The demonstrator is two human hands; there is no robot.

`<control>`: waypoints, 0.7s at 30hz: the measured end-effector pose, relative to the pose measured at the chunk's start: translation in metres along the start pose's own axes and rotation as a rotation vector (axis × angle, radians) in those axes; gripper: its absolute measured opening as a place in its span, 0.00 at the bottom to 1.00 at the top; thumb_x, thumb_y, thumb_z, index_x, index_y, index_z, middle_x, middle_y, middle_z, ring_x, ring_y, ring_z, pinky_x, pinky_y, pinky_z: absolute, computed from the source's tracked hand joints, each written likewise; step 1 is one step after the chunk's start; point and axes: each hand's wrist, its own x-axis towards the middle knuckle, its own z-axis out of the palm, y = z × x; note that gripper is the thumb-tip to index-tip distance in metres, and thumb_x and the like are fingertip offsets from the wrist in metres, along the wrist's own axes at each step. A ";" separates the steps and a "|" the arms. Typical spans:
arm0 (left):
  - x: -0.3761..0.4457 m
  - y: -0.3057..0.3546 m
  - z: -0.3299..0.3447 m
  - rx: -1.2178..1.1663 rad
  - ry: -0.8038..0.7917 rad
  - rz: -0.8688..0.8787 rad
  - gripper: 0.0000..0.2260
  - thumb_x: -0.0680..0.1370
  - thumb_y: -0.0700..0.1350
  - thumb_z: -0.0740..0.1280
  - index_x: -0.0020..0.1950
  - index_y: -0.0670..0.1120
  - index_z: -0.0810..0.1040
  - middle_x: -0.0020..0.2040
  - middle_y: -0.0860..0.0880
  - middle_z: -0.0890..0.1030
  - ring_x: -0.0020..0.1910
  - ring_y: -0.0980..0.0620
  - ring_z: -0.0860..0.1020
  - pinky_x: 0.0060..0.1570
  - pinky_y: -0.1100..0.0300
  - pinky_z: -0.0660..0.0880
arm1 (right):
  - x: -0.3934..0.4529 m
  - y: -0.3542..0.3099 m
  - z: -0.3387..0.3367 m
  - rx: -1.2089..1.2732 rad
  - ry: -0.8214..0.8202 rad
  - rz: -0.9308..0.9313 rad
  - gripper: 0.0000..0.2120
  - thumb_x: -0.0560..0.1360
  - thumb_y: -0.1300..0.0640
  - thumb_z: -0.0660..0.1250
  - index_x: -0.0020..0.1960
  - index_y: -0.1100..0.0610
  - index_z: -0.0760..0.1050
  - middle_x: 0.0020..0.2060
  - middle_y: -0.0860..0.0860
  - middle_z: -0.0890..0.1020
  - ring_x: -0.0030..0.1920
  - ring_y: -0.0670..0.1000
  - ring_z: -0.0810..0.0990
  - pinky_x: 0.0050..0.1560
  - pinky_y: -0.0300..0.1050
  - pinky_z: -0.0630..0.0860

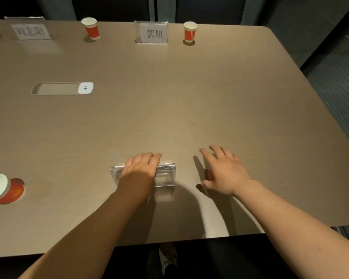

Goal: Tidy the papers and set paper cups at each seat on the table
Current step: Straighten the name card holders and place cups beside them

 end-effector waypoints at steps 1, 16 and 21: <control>-0.002 -0.001 -0.005 -0.037 0.033 0.002 0.28 0.66 0.40 0.76 0.65 0.46 0.76 0.61 0.46 0.79 0.61 0.42 0.77 0.62 0.50 0.70 | -0.002 -0.009 -0.005 0.026 0.058 -0.032 0.40 0.70 0.39 0.69 0.76 0.48 0.55 0.75 0.54 0.62 0.74 0.59 0.61 0.71 0.58 0.64; -0.183 -0.155 -0.117 0.010 0.109 -0.285 0.20 0.79 0.55 0.59 0.30 0.47 0.64 0.27 0.49 0.70 0.34 0.45 0.73 0.31 0.57 0.63 | -0.056 -0.292 -0.032 0.073 0.237 -0.558 0.20 0.74 0.43 0.47 0.28 0.53 0.58 0.27 0.53 0.71 0.32 0.60 0.73 0.33 0.46 0.69; -0.268 -0.225 -0.143 -0.088 0.133 -0.345 0.21 0.79 0.54 0.60 0.28 0.48 0.63 0.27 0.50 0.70 0.34 0.45 0.75 0.33 0.57 0.67 | -0.092 -0.383 -0.019 0.062 0.212 -0.538 0.22 0.78 0.49 0.55 0.28 0.55 0.58 0.29 0.53 0.71 0.35 0.60 0.70 0.35 0.45 0.66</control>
